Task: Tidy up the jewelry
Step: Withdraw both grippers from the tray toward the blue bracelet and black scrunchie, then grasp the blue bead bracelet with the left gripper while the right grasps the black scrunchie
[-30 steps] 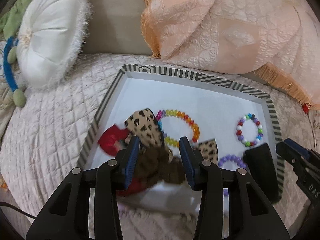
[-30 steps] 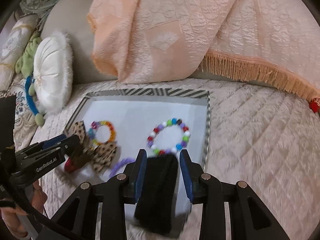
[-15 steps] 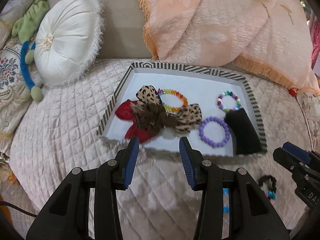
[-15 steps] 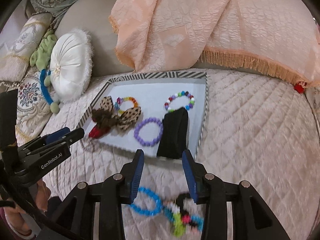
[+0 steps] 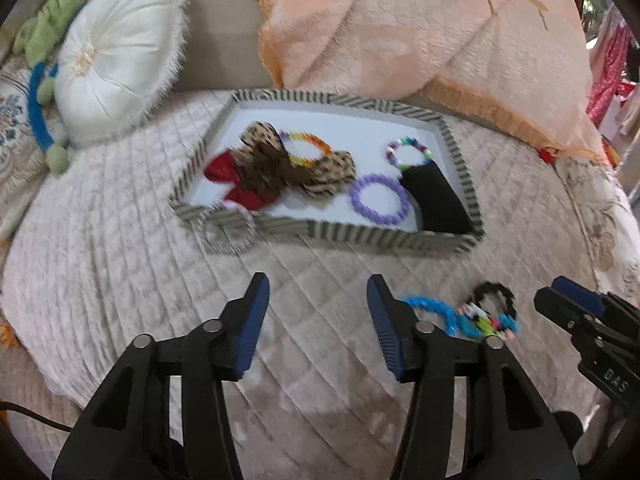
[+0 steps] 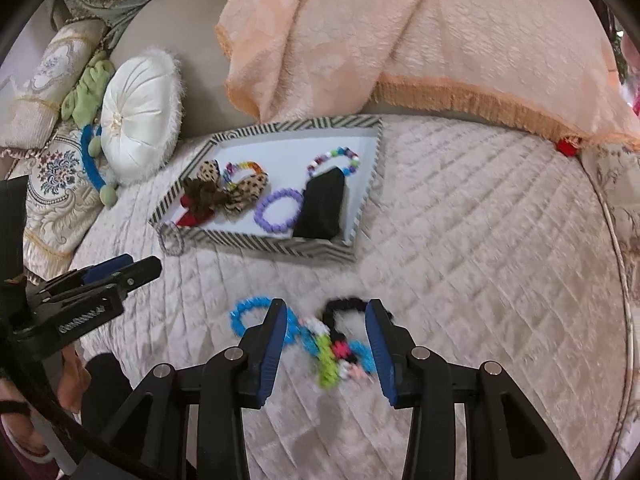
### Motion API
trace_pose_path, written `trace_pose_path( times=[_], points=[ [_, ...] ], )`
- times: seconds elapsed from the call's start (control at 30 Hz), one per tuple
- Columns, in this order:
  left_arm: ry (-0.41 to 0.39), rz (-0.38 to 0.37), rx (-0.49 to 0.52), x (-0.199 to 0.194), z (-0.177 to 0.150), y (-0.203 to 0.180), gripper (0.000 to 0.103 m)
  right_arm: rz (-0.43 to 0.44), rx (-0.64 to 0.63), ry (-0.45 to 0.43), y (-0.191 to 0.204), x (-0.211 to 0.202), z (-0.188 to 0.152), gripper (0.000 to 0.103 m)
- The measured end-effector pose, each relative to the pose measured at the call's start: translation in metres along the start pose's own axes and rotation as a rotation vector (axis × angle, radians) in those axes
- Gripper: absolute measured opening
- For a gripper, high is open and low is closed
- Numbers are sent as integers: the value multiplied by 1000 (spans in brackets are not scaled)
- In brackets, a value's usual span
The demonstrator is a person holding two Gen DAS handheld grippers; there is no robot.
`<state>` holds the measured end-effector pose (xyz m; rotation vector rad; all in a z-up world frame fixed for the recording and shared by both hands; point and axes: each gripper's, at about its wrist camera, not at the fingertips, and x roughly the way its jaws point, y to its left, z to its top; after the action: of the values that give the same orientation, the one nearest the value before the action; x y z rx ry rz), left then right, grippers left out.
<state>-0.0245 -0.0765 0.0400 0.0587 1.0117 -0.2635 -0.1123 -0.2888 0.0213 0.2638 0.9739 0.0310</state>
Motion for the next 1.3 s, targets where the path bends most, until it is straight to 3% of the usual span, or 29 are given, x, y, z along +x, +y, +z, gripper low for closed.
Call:
trace_pose_path(
  times=[0.33, 0.63, 0.7, 0.83, 0.87, 0.9, 0.93, 0.97, 1.0, 1.3],
  points=[
    [124, -69, -5, 37, -19, -12, 52, -49, 13, 100, -36, 26, -14, 39],
    [191, -39, -4, 82, -17, -25, 53, -83, -104, 204, -40, 79, 1, 39],
    [182, -33, 5, 87, -15, -31, 60, -90, -133, 191, -38, 88, 3, 33],
    [169, -47, 15, 91, -15, -39, 61, -67, -144, 162, -36, 86, 7, 8],
    [163, -55, 26, 91, -16, -41, 58, -65, -145, 149, -36, 82, 8, 8],
    [156, -63, 33, 90, -17, -41, 40, -56, -137, 124, -36, 74, 9, 8],
    [143, -70, 45, 89, -17, -43, 32, -47, -126, 110, -36, 68, 11, 8],
    [137, -83, 60, 87, -17, -45, 15, -34, -115, 87, -37, 58, 13, 8],
    [148, -100, 68, 86, -17, -47, 9, -25, -110, 68, -37, 50, 14, 8],
    [121, -177, 40, 44, -3, -32, 4, 12, -117, -88, -23, -31, 34, 8]
  ],
)
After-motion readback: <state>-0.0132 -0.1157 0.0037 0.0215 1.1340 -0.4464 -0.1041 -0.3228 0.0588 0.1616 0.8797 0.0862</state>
